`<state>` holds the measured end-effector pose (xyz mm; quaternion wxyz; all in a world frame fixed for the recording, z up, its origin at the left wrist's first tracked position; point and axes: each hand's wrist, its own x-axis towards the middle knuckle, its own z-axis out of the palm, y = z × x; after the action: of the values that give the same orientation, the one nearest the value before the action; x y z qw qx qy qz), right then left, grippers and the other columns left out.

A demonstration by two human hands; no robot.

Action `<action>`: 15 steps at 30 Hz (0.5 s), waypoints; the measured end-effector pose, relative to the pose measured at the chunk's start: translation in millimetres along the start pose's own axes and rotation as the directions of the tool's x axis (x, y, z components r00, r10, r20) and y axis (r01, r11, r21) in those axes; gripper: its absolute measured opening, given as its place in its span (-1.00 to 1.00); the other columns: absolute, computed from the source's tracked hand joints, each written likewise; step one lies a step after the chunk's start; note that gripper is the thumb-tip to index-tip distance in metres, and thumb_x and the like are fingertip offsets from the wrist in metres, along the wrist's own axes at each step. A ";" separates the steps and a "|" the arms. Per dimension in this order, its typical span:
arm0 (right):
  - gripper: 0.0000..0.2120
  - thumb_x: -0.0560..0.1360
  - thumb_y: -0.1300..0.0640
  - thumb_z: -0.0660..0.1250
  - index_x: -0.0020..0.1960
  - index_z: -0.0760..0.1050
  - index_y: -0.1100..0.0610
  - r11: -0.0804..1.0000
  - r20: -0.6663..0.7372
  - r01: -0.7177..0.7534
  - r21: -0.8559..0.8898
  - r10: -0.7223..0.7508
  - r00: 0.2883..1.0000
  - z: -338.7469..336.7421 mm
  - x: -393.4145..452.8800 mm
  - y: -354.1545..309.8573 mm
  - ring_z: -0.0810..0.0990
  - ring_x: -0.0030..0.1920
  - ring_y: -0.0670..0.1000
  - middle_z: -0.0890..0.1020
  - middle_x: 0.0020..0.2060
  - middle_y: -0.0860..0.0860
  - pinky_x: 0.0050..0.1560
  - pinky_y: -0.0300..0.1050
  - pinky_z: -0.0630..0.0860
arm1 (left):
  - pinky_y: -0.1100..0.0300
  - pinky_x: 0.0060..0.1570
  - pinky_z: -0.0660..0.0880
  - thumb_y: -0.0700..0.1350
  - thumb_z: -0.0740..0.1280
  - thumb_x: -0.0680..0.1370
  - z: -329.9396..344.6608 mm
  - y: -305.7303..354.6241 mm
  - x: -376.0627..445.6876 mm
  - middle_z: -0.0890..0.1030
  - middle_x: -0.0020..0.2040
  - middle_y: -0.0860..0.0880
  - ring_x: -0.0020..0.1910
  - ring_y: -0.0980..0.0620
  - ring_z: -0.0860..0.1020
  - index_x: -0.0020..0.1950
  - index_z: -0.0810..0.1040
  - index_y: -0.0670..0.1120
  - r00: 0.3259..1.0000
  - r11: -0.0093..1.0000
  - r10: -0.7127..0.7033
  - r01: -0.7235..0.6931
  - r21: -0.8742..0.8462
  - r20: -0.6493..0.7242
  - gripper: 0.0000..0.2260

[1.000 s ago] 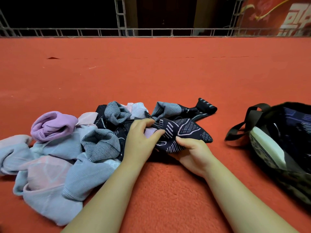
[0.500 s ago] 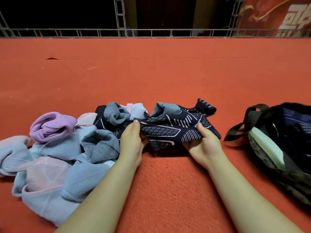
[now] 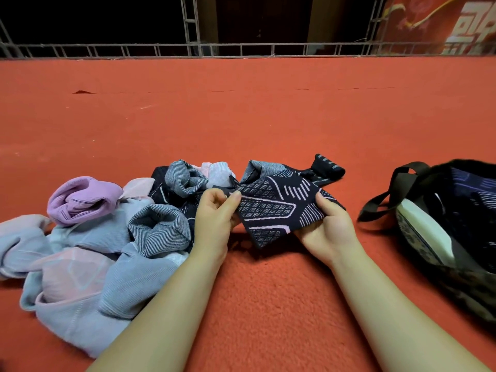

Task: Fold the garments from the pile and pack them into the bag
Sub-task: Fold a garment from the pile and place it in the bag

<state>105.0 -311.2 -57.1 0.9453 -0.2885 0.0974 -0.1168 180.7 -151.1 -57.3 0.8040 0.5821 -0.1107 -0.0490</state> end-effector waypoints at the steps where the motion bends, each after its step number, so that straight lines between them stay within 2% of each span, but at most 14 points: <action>1: -0.63 0.24 0.16 0.38 0.02 0.65 0.24 1.000 0.037 0.008 0.021 -0.008 0.999 0.1 -1.4 -1.2 0.69 -0.06 0.14 0.67 0.01 0.18 -0.05 0.07 0.62 | 0.27 -0.50 0.36 -0.24 0.26 0.57 -0.2 0.6 0.0 0.36 -0.37 0.00 -0.51 0.16 0.35 -0.21 0.28 -0.03 1.000 0.999 -0.011 0.011 -0.036 0.001 -0.77; 4: -0.48 -0.01 0.27 0.44 -0.03 0.67 0.27 1.000 0.122 -0.005 0.008 0.004 0.993 -3.5 -4.7 -3.0 0.67 -0.02 0.20 0.65 0.05 0.22 -0.02 0.16 0.61 | 0.29 -0.44 0.37 -0.17 0.20 0.60 -1.8 5.7 1.4 0.40 -0.33 0.03 -0.43 0.15 0.39 -0.15 0.37 -0.03 0.997 0.990 -0.074 0.074 -0.120 0.005 -0.87; 6: -0.35 -0.14 0.28 0.50 -0.01 0.66 0.26 0.997 0.151 -0.038 -0.069 0.048 0.987 -6.4 -5.3 -3.4 0.67 -0.05 0.20 0.65 0.03 0.21 -0.05 0.12 0.62 | 0.22 -0.26 0.42 -0.07 0.18 0.61 -2.5 6.6 2.4 0.49 -0.24 0.01 -0.29 0.09 0.48 -0.14 0.43 -0.03 0.987 0.985 -0.150 0.154 -0.075 0.052 -0.85; 8: -0.32 -0.21 0.25 0.51 -0.05 0.68 0.22 0.978 0.182 -0.084 -0.190 0.120 0.976 -7.5 -7.6 -2.5 0.68 -0.11 0.16 0.68 -0.04 0.18 -0.11 0.04 0.64 | 0.16 -0.14 0.47 0.07 0.20 0.57 -1.2 6.7 0.2 0.59 -0.12 -0.03 -0.19 0.03 0.56 -0.07 0.51 -0.07 0.955 0.968 -0.250 0.248 0.030 0.160 -0.78; 10: -0.33 -0.22 0.22 0.51 -0.07 0.68 0.21 0.941 0.207 -0.154 -0.301 0.222 0.953 -7.5 -11.8 -1.4 0.68 -0.12 0.14 0.69 -0.09 0.16 -0.08 0.03 0.62 | 0.12 -0.05 0.52 0.18 0.27 0.42 -1.0 7.0 -4.3 0.67 -0.05 -0.09 -0.13 -0.02 0.63 0.02 0.59 -0.11 0.895 0.935 -0.352 0.328 0.131 0.272 -0.60; 11: -0.32 -0.19 0.22 0.50 -0.04 0.68 0.22 0.919 0.227 -0.184 -0.348 0.274 0.935 -7.6 -13.8 -1.1 0.68 -0.10 0.15 0.68 -0.07 0.17 -0.02 0.05 0.60 | 0.10 0.01 0.53 0.18 0.31 0.37 -1.5 8.0 -6.1 0.68 -0.06 -0.12 -0.13 -0.04 0.64 0.00 0.62 -0.13 0.866 0.920 -0.392 0.363 0.149 0.311 -0.57; 13: -0.34 -0.09 0.20 0.50 0.04 0.65 0.23 0.869 0.271 -0.217 -0.444 0.362 0.892 -7.8 -17.3 -0.5 0.66 -0.05 0.18 0.67 -0.03 0.20 0.05 0.09 0.57 | 0.06 0.01 0.52 0.08 0.36 0.41 -2.8 9.7 -7.0 0.67 -0.12 -0.16 -0.20 -0.06 0.62 -0.05 0.61 -0.19 0.849 0.917 -0.397 0.350 0.192 0.348 -0.66; 15: -0.41 0.00 0.17 0.52 0.05 0.65 0.20 0.830 0.267 -0.200 -0.521 0.381 0.885 -7.0 -19.2 -1.2 0.67 -0.08 0.15 0.68 -0.04 0.19 0.02 0.05 0.60 | 0.09 -0.13 0.54 -0.09 0.35 0.51 -2.8 10.5 -6.0 0.64 -0.18 -0.15 -0.28 -0.03 0.59 -0.08 0.54 -0.22 0.891 0.939 -0.330 0.277 0.203 0.313 -0.82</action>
<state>84.7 -310.4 -59.9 0.8519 -0.5113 -0.0079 0.1132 175.0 -144.0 -48.9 0.7079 0.6345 -0.1597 -0.2659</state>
